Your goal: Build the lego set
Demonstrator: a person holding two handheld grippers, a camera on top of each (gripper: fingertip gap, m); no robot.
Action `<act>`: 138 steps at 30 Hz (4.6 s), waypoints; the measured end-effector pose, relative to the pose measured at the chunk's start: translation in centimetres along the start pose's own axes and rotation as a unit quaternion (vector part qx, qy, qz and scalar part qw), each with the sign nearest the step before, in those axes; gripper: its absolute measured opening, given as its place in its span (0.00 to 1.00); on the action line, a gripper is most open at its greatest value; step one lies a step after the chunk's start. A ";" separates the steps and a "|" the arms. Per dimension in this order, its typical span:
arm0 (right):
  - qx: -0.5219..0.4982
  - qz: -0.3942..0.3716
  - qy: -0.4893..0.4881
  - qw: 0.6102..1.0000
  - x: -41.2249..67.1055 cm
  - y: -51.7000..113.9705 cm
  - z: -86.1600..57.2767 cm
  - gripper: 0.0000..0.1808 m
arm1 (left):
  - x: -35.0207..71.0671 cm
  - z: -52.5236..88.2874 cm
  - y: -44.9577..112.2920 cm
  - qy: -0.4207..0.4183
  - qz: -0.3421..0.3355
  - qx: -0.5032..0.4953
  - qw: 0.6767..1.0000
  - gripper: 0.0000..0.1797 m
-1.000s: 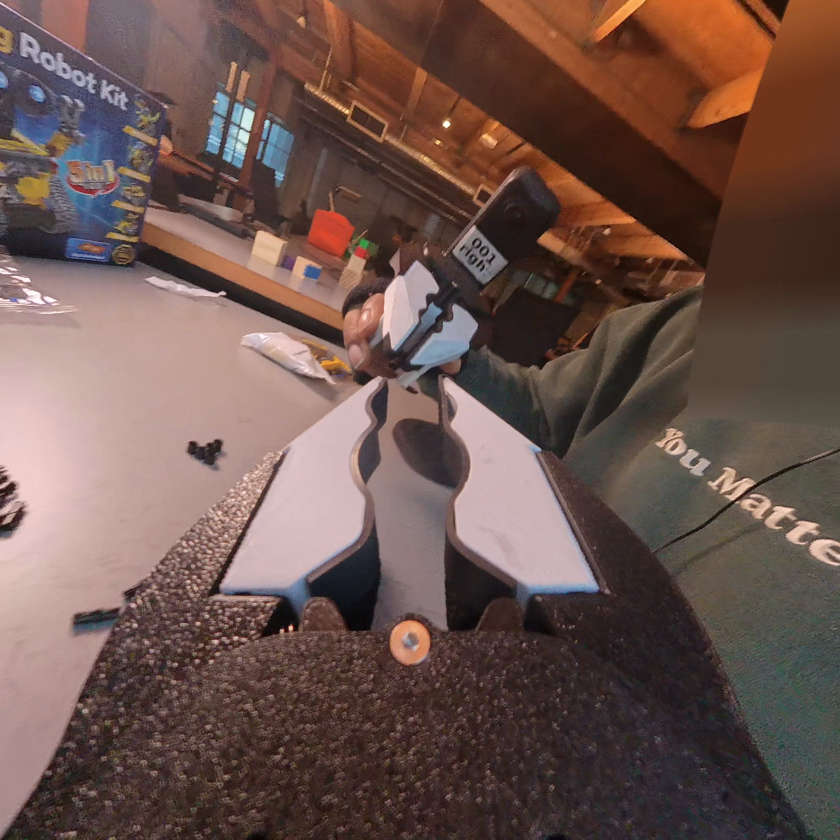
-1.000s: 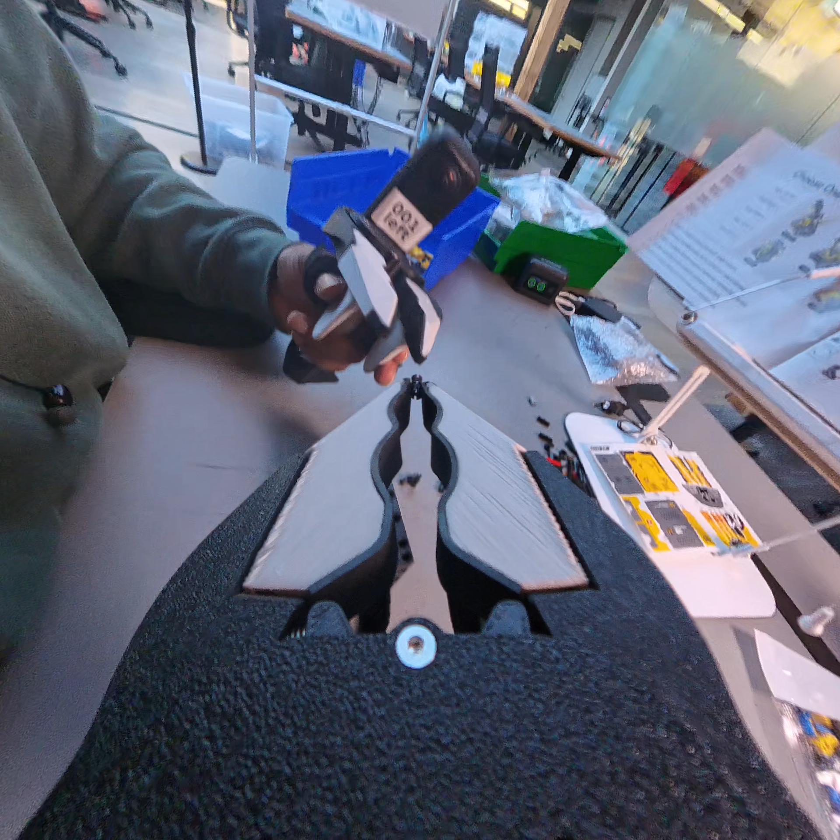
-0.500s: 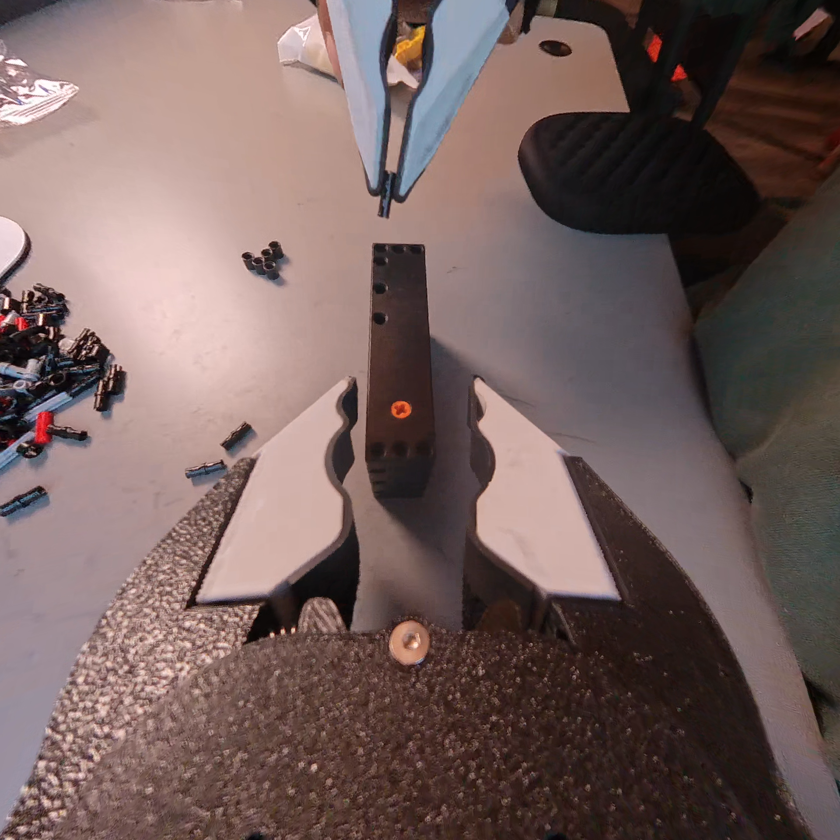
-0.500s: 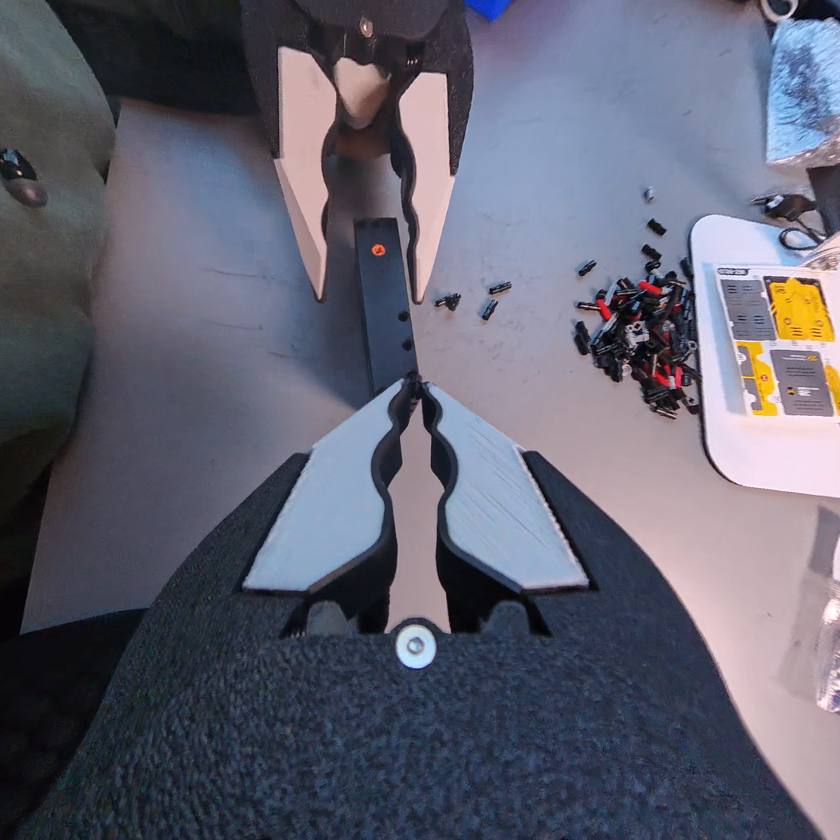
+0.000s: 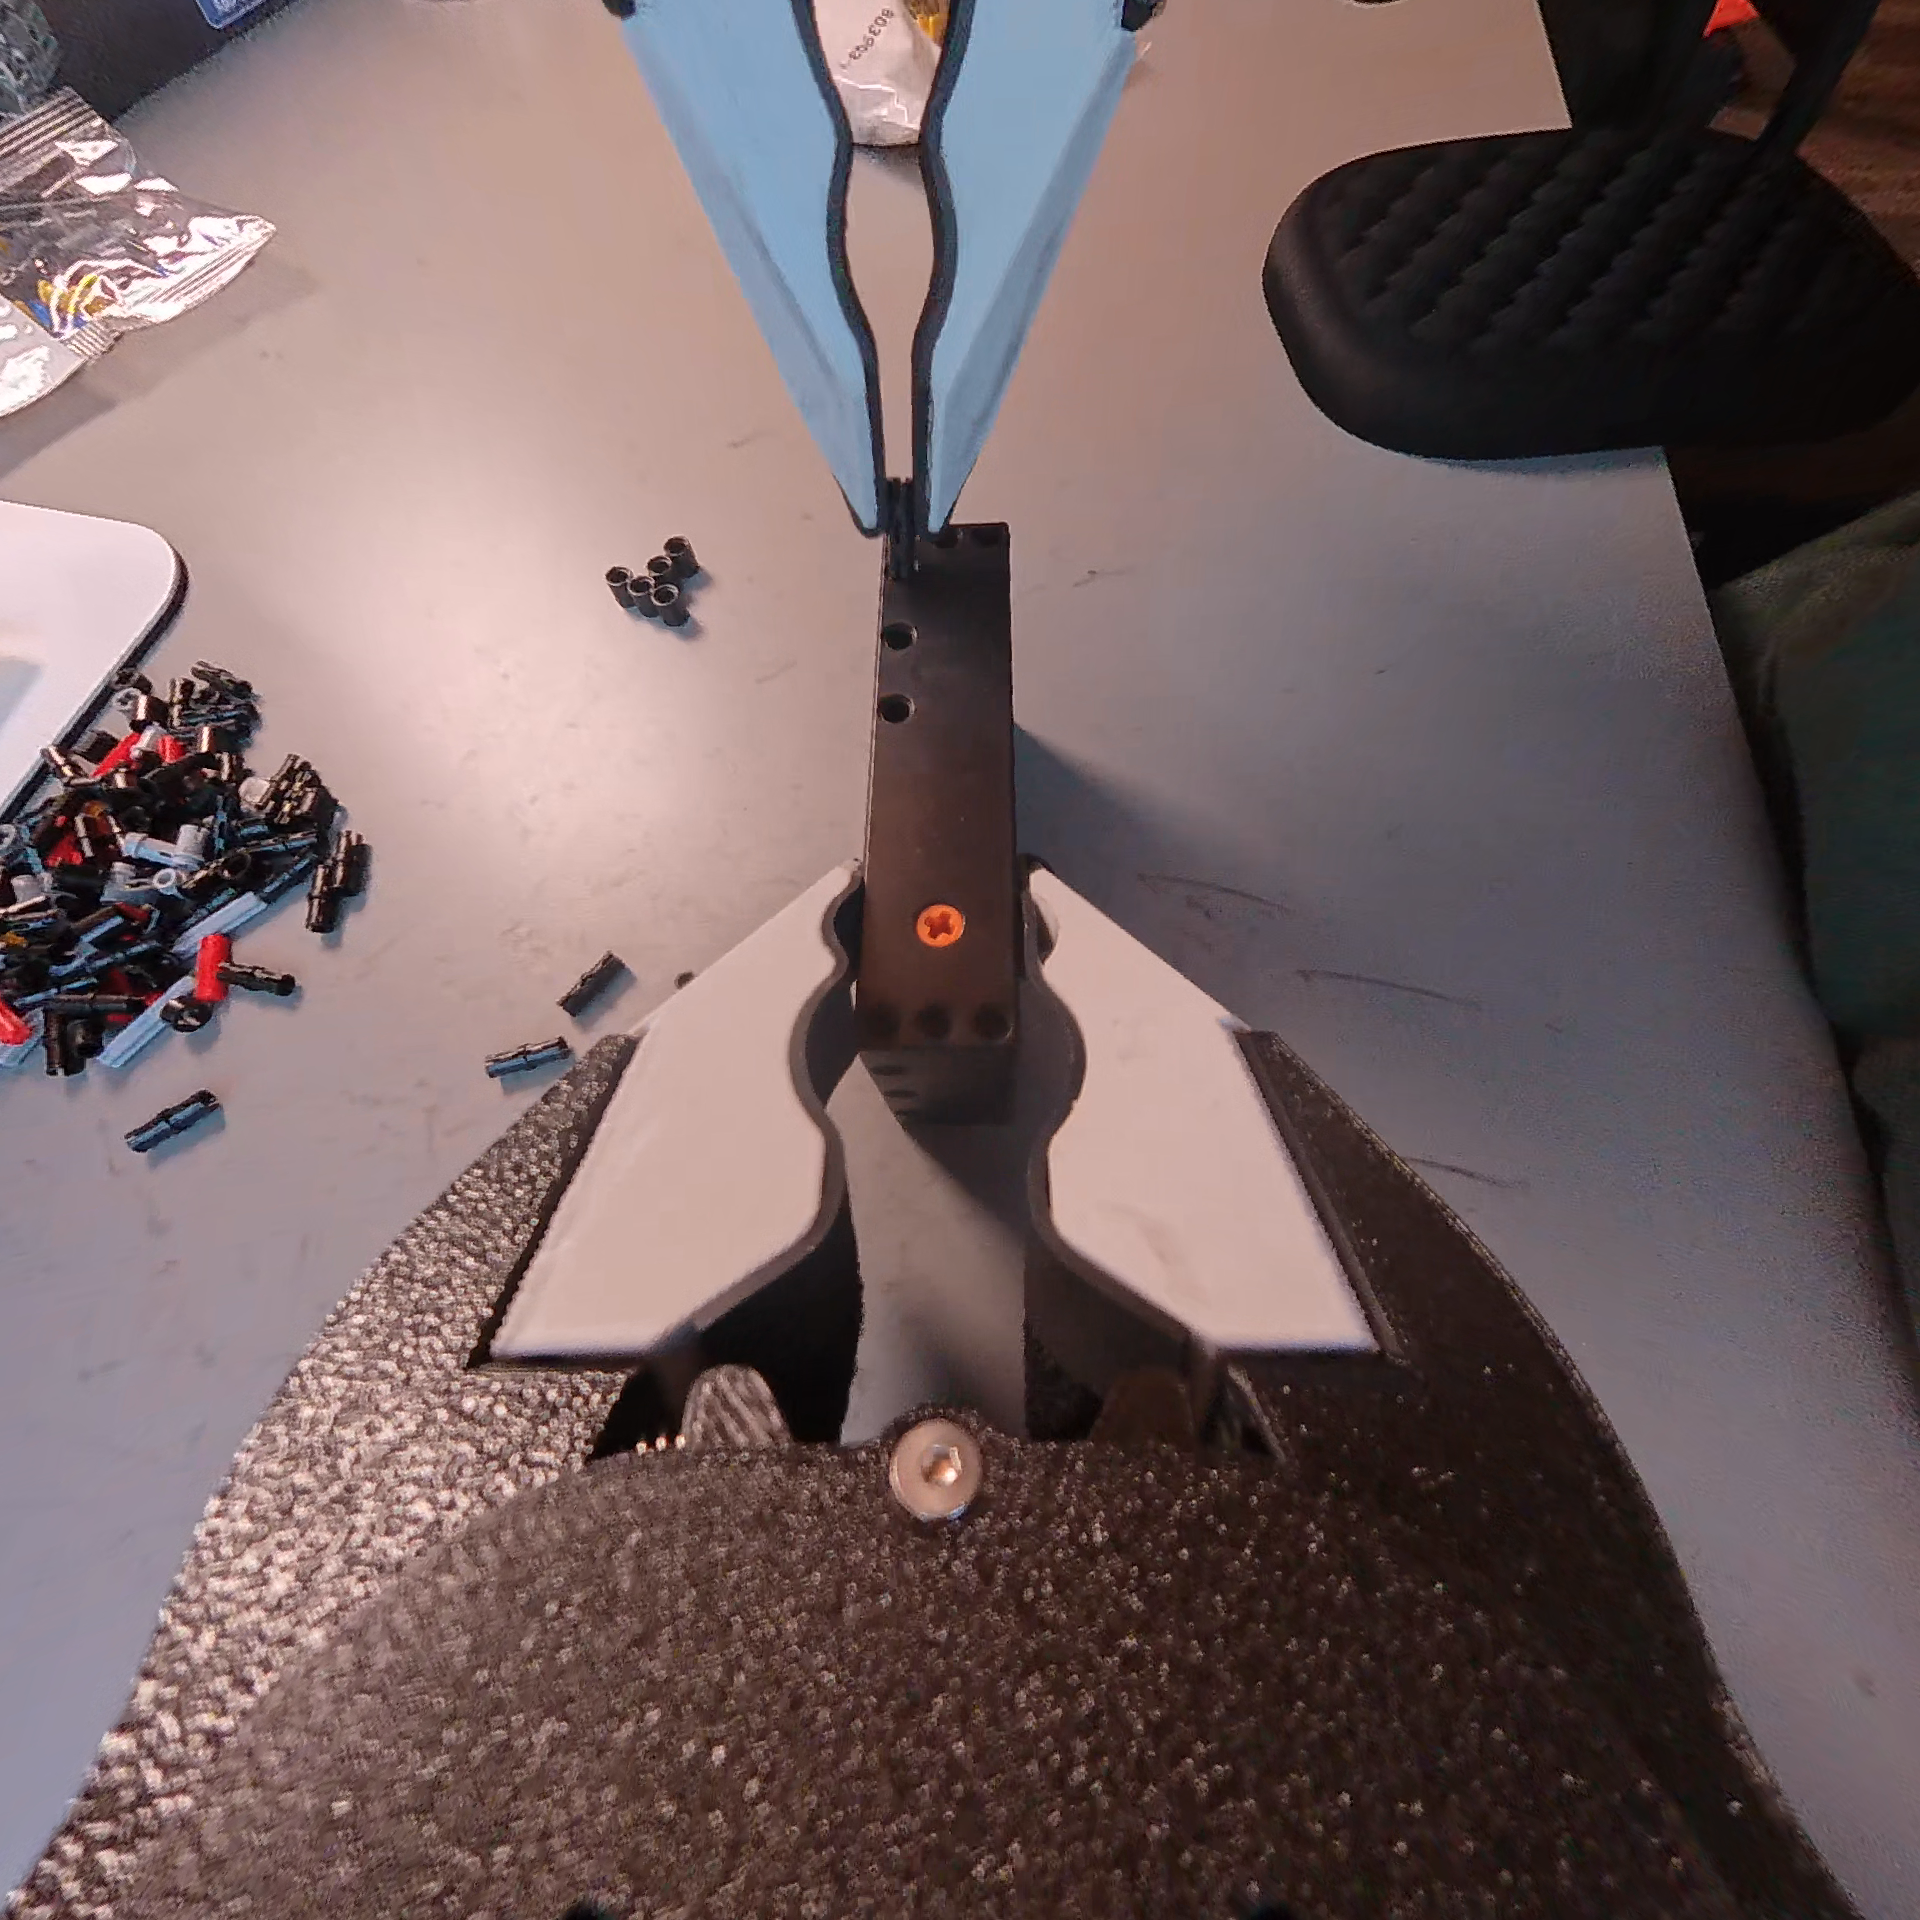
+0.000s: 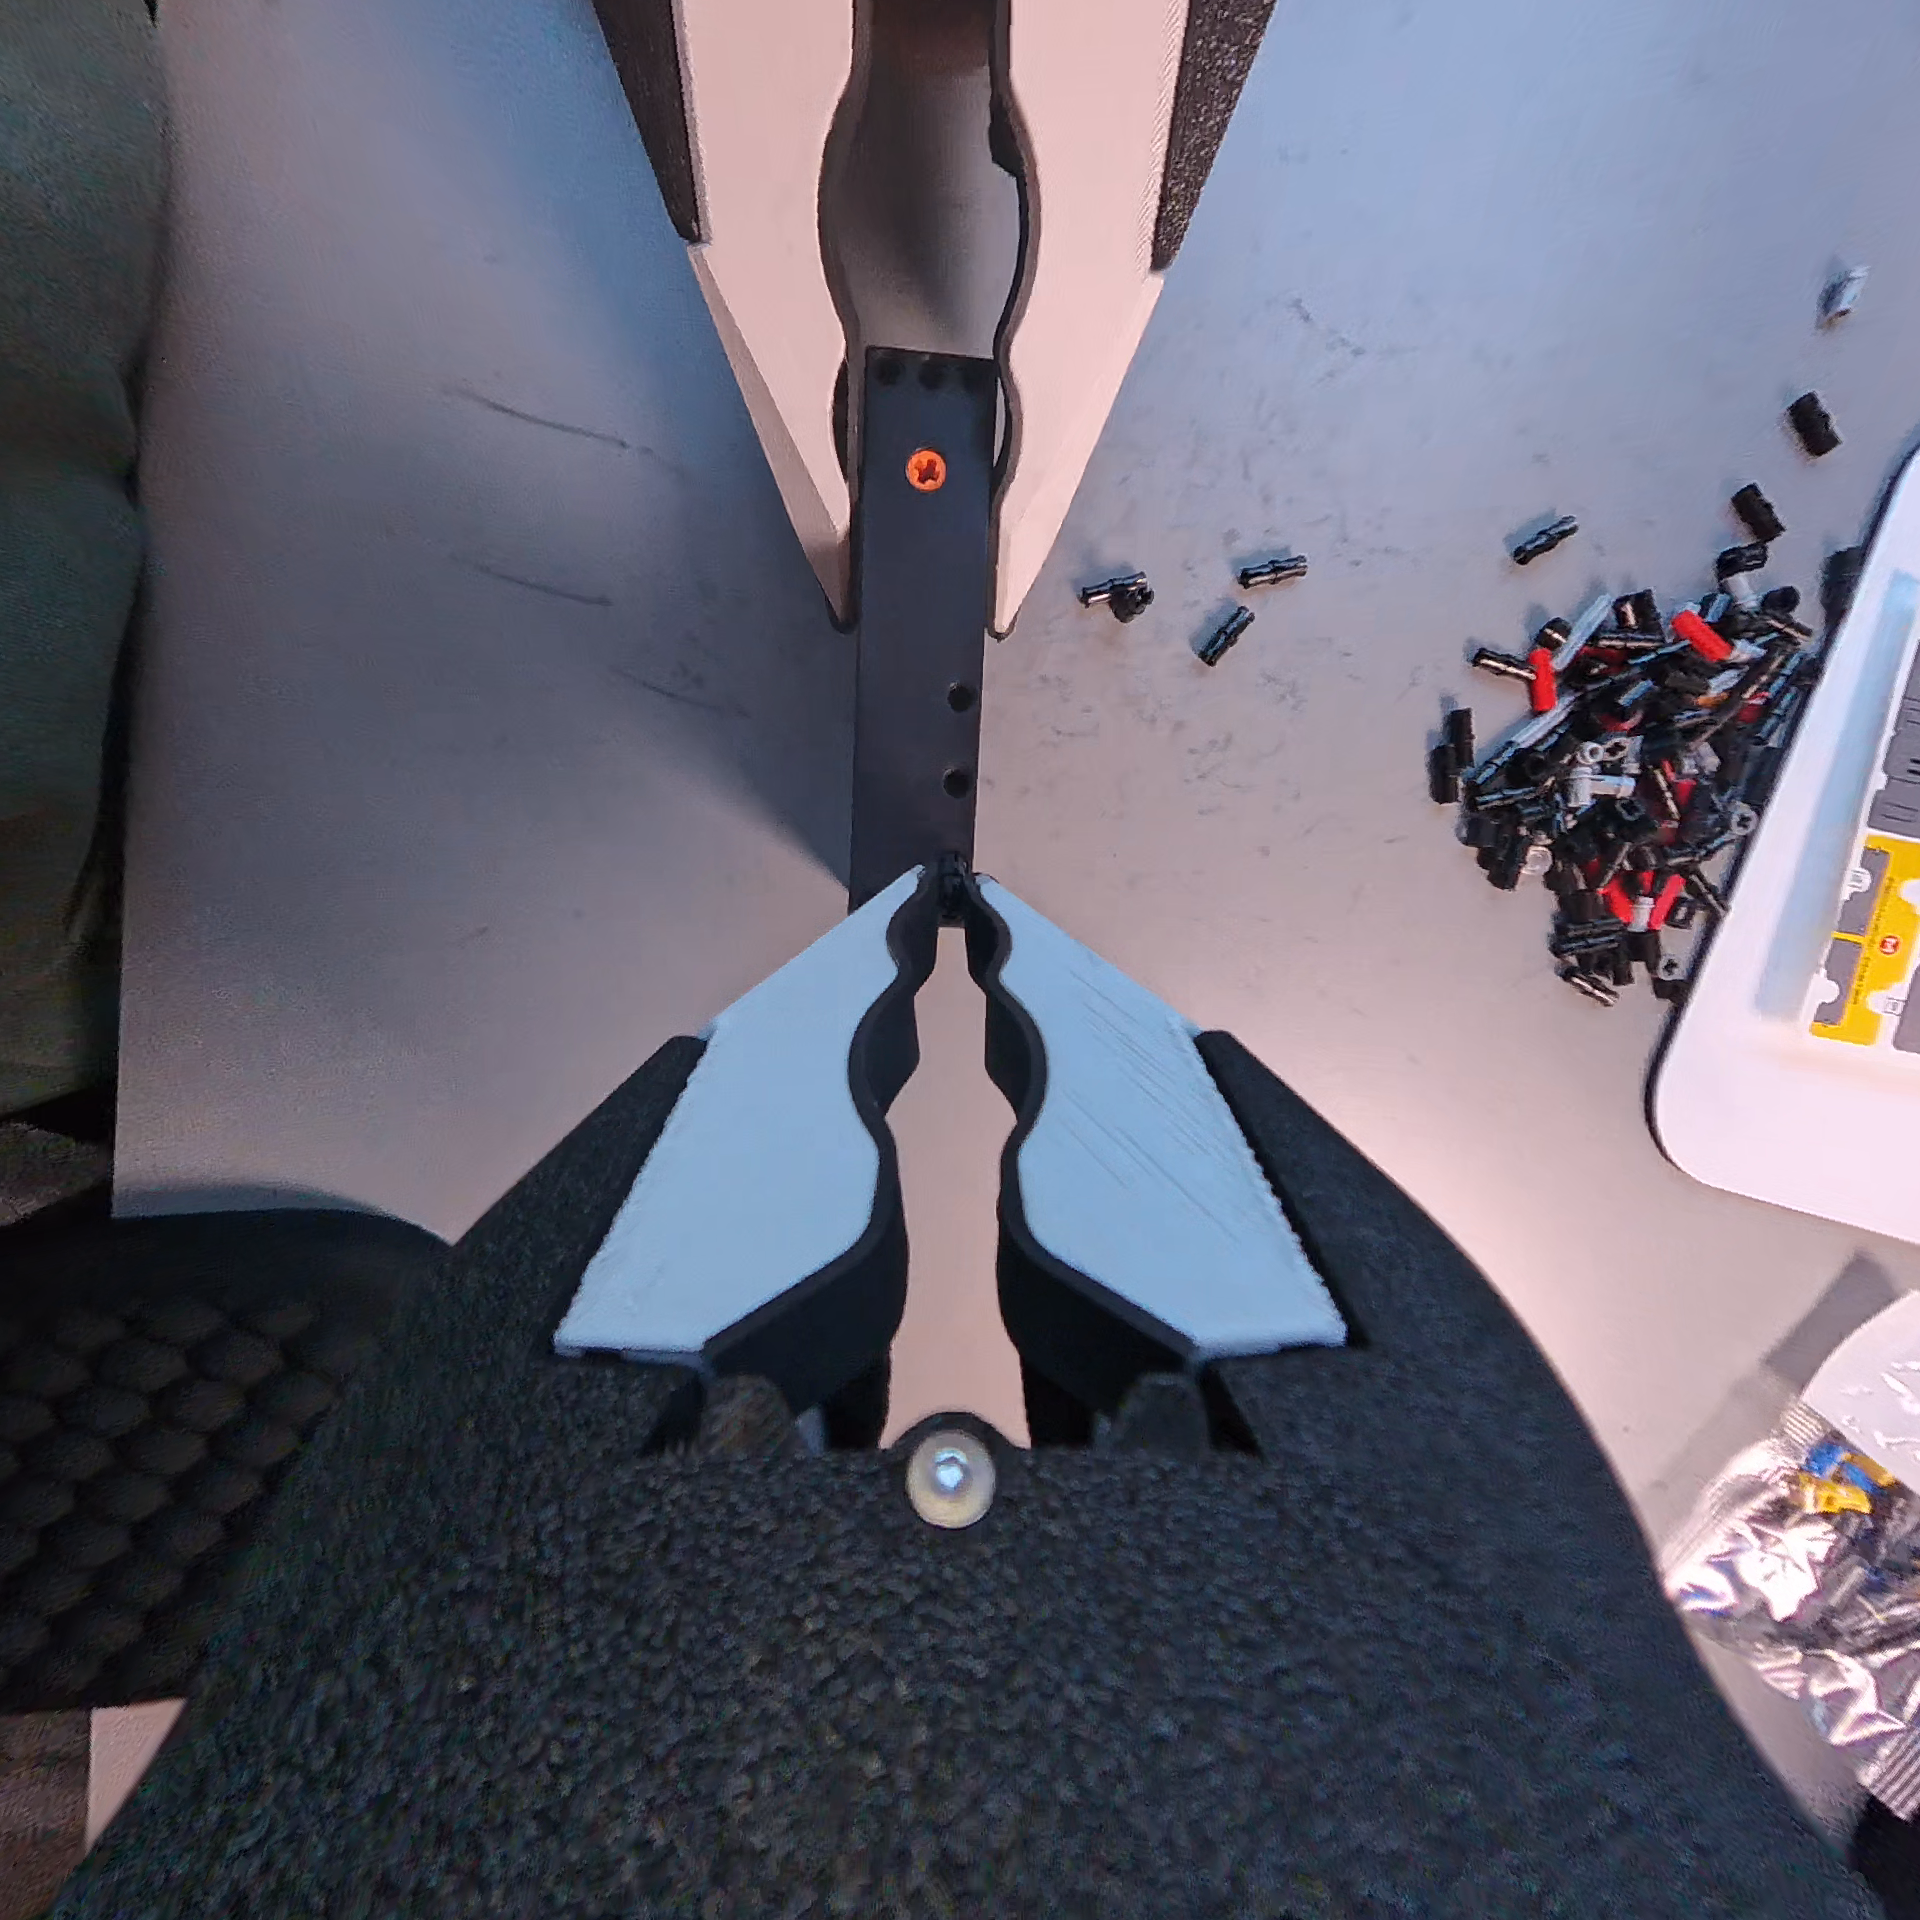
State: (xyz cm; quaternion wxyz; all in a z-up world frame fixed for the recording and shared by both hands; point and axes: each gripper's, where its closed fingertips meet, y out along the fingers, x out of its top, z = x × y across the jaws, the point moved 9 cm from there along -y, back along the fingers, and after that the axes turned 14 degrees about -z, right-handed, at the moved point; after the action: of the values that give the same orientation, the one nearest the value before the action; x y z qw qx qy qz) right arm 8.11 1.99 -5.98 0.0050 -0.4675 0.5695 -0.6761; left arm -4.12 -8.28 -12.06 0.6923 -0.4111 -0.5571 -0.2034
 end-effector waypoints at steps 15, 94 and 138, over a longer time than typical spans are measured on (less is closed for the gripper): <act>0.116 0.183 -0.094 0.972 3.1 1.6 -1.2 0.01 | 0.0 0.1 0.0 -0.012 0.000 -0.003 1.000 0.15; 0.093 -0.298 0.092 0.946 0.9 2.7 -4.8 0.01 | -0.9 0.9 -2.3 -0.002 0.012 -0.028 1.000 0.15; -0.020 -0.144 0.038 0.989 -0.8 0.9 -1.0 0.01 | -0.3 0.7 -1.3 0.015 -0.013 0.019 1.000 0.15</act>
State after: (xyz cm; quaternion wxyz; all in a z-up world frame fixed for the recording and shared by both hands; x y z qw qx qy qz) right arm 7.47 2.89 -7.12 -0.1239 -0.5185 0.5096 -0.6754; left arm -5.58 -8.50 -11.89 0.7053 -0.3877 -0.5559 -0.2079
